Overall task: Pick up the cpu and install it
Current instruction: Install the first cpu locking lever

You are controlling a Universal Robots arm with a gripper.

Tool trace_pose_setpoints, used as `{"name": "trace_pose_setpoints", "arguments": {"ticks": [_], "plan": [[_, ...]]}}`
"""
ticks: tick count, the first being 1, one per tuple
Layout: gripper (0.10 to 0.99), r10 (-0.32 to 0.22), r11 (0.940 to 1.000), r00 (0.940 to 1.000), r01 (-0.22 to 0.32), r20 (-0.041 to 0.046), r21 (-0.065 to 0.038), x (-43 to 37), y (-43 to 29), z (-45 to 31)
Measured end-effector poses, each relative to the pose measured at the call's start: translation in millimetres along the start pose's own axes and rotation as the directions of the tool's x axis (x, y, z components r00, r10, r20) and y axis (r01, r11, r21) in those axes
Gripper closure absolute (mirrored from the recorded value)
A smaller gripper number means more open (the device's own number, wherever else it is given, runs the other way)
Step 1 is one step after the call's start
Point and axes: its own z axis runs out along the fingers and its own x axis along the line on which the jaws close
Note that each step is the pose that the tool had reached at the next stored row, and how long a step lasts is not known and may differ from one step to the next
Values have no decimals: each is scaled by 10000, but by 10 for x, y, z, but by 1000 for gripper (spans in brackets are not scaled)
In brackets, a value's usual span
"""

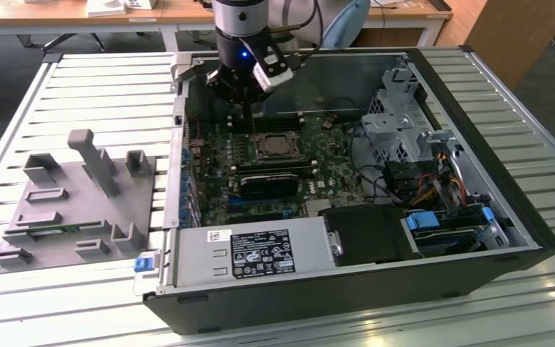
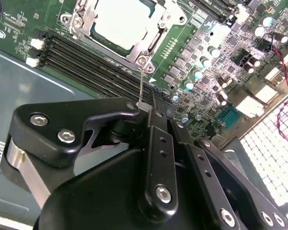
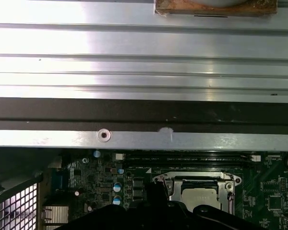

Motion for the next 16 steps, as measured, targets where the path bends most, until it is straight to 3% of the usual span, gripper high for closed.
{"name": "trace_pose_setpoints", "arguments": {"ticks": [8, 16], "plan": [[980, 1, 10000, 10000, -1, 0, 0, -18, 0, 3], [980, 1, 10000, 10000, -1, -11, 0, -93, 0, 8]]}}
